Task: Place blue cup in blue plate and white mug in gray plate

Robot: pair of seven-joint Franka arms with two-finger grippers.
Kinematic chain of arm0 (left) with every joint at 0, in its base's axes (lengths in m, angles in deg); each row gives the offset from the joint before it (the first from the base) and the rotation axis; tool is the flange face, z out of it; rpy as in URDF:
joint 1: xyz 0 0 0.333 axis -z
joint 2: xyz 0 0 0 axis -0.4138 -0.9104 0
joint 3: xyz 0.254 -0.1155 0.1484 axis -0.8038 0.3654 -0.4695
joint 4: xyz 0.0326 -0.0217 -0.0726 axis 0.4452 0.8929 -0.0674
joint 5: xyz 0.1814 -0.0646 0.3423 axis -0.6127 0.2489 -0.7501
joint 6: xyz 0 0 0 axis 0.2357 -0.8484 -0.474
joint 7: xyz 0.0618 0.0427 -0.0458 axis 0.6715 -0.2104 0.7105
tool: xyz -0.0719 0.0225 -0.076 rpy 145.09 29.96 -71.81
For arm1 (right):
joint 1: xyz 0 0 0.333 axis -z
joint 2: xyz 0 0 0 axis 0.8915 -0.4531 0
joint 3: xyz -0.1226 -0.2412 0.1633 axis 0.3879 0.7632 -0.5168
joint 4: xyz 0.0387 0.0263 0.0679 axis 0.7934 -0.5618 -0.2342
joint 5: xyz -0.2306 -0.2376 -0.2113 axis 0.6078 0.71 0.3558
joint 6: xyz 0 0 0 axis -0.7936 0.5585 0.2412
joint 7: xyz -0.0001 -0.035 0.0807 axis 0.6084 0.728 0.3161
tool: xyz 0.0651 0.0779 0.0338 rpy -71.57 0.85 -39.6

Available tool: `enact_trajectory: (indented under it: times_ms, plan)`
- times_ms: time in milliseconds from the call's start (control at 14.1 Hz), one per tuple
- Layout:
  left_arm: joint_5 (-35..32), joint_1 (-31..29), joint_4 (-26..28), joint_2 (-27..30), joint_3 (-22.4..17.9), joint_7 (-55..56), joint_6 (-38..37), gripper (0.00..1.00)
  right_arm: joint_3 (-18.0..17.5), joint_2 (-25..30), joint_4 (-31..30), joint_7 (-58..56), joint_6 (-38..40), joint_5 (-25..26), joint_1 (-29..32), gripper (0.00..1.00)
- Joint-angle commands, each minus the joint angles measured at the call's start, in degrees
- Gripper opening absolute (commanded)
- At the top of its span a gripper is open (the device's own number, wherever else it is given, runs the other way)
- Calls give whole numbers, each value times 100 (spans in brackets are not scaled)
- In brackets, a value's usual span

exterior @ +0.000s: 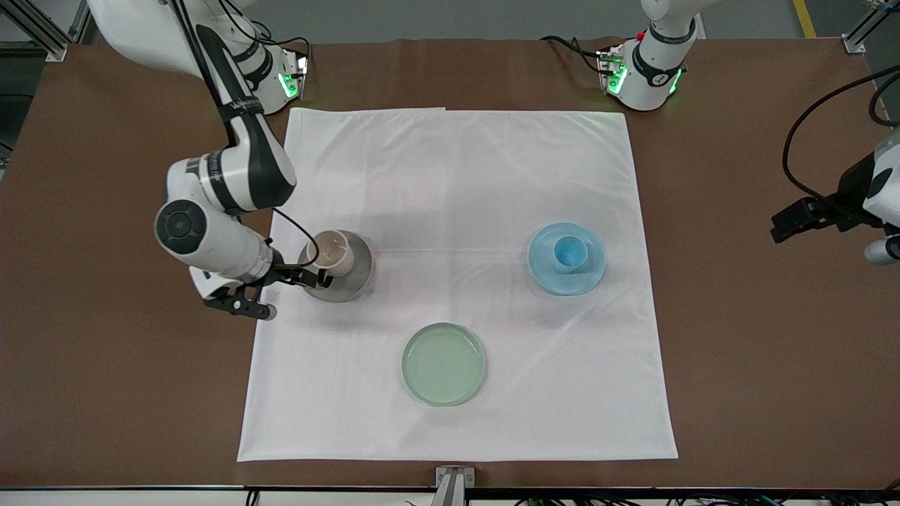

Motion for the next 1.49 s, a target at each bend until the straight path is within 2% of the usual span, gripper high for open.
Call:
enact_trajectory:
  times_ms: [0,213,354,496,850,992,1134,1417]
  plan:
    - [411,683,259,526,-1056,-535,-407,100,-58,148,400,-743,705,111,595,100]
    - [535,1124,778,1010,-1630,-554,-434,100,-23,517,435,-1571,1249,242,1175,100]
    - [553,1274,1103,1282,-1780,-554,-434,100,-5,685,784,-1957,1863,680,1422,100]
    - [579,1318,1297,1485,-1789,-545,-434,100,-5,659,1364,-2056,2575,682,1694,100]
    - [579,1581,1754,1915,-1781,-493,-207,100,-5,632,2147,-2117,3210,682,2037,100]
    - [579,1678,2026,2091,-1763,-475,57,100,-22,615,2237,-2249,3211,507,2196,100]
    - [675,1688,2045,2101,-1754,-475,119,100,-14,667,2246,-2293,3290,7,2179,100]
    - [817,1714,2001,2110,-1728,-431,128,100,-31,1009,2167,-2310,3641,172,2126,100]
